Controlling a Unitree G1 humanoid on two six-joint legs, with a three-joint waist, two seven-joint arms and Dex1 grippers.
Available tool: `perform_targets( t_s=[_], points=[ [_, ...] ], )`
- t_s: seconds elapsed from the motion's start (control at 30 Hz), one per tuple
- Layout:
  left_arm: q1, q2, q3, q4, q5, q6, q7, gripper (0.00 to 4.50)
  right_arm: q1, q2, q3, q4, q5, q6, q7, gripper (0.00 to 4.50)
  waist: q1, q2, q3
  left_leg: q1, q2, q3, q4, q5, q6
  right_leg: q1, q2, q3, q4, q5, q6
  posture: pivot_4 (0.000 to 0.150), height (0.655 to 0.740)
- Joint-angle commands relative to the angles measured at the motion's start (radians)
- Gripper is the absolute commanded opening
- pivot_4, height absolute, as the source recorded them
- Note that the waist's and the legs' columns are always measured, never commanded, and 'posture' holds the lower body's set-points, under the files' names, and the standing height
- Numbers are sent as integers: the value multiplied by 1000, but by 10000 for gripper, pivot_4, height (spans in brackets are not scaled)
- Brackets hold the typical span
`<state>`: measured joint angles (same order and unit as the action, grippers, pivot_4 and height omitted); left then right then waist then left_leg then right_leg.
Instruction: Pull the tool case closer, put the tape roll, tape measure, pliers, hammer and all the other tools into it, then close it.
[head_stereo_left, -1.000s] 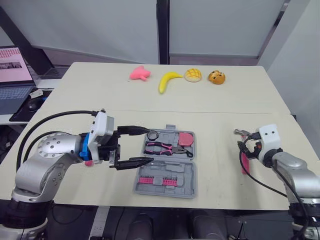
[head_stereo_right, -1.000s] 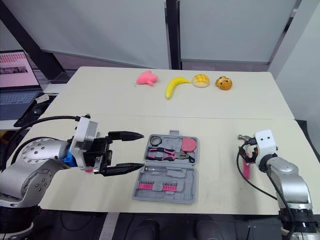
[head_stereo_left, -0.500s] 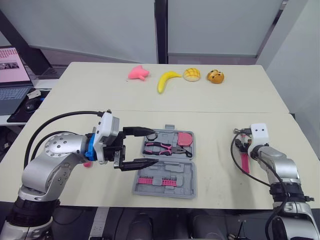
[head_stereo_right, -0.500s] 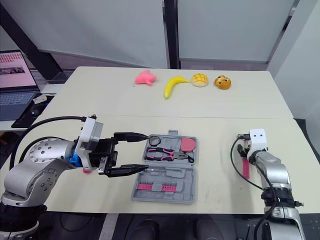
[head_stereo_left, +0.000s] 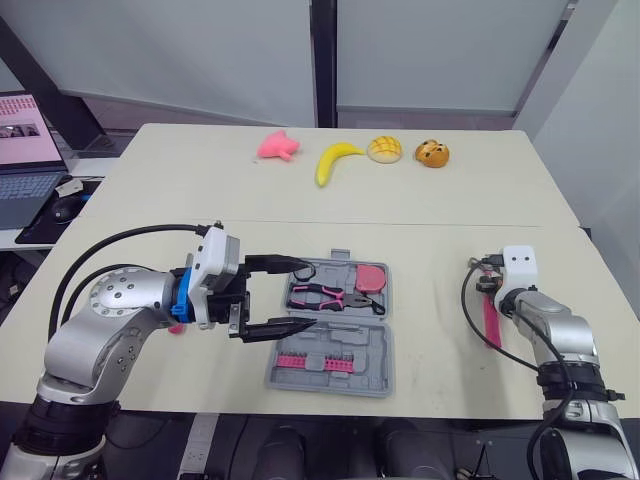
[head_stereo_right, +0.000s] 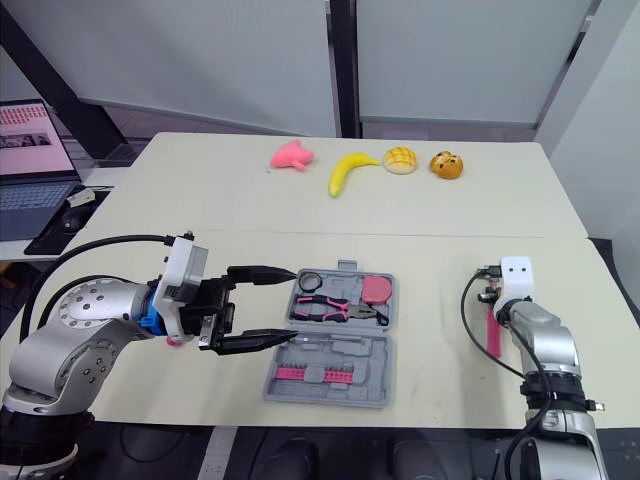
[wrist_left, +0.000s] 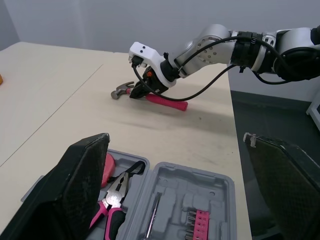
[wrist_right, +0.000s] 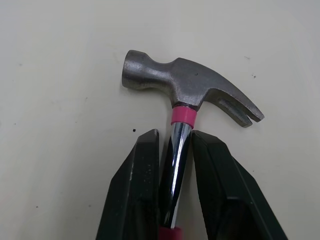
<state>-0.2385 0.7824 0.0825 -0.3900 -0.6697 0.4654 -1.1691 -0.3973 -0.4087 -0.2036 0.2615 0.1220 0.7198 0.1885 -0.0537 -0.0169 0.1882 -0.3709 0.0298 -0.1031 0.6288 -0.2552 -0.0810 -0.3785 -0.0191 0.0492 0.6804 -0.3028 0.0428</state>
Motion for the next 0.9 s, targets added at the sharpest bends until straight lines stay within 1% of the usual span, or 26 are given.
perform_targets(
  t_s=[0.03,0.13,0.23,0.3,0.4,0.47,0.6,0.73,0.9],
  points=[
    [5,-3,6,-24,1,-18,6,45000,34,8,4,-33,-4,14,-10,4876,0,0,0,0,0,0,0,0,0,0,0,0,0,0,0,1500,7400],
    [9,-3,6,-27,7,-21,9,45000,48,15,-1,-84,2,25,-16,2268,-1,0,0,0,0,0,0,0,0,0,0,0,0,0,0,1500,7400],
    [17,2,10,-30,11,-25,10,45000,77,27,-2,-179,14,63,-22,2268,-1,0,0,-2,0,-1,0,0,0,-1,0,-1,0,0,0,1500,7400],
    [24,7,15,-32,15,-28,12,45000,122,49,6,-293,28,113,-24,2268,-1,0,0,-3,0,-1,0,0,0,-3,0,-1,0,0,0,1500,7400],
    [41,17,25,-38,18,-31,11,45000,203,92,31,-486,51,203,-32,2268,0,0,0,-10,0,-2,0,0,0,-10,0,-2,1,0,0,1500,7400],
    [56,25,29,-43,23,-35,7,45000,254,129,50,-604,63,264,-44,2268,1,1,0,-11,0,-3,0,0,0,-10,0,-3,1,0,0,1500,7400],
    [84,37,35,-54,24,-43,2,45000,325,204,88,-759,69,347,-84,2268,-1,1,0,-11,0,-3,-1,0,0,-11,0,-2,1,0,0,1500,7400],
    [99,42,31,-69,23,-41,2,45000,358,262,129,-828,58,385,-119,2268,0,1,0,-11,0,-3,0,0,0,-10,0,-2,1,0,0,1500,7400],
    [113,54,29,-83,25,-40,-4,45000,360,307,164,-796,29,337,-164,2268,-1,1,0,-11,0,-3,0,0,0,-10,0,-2,1,0,0,1500,7400]
  ],
)
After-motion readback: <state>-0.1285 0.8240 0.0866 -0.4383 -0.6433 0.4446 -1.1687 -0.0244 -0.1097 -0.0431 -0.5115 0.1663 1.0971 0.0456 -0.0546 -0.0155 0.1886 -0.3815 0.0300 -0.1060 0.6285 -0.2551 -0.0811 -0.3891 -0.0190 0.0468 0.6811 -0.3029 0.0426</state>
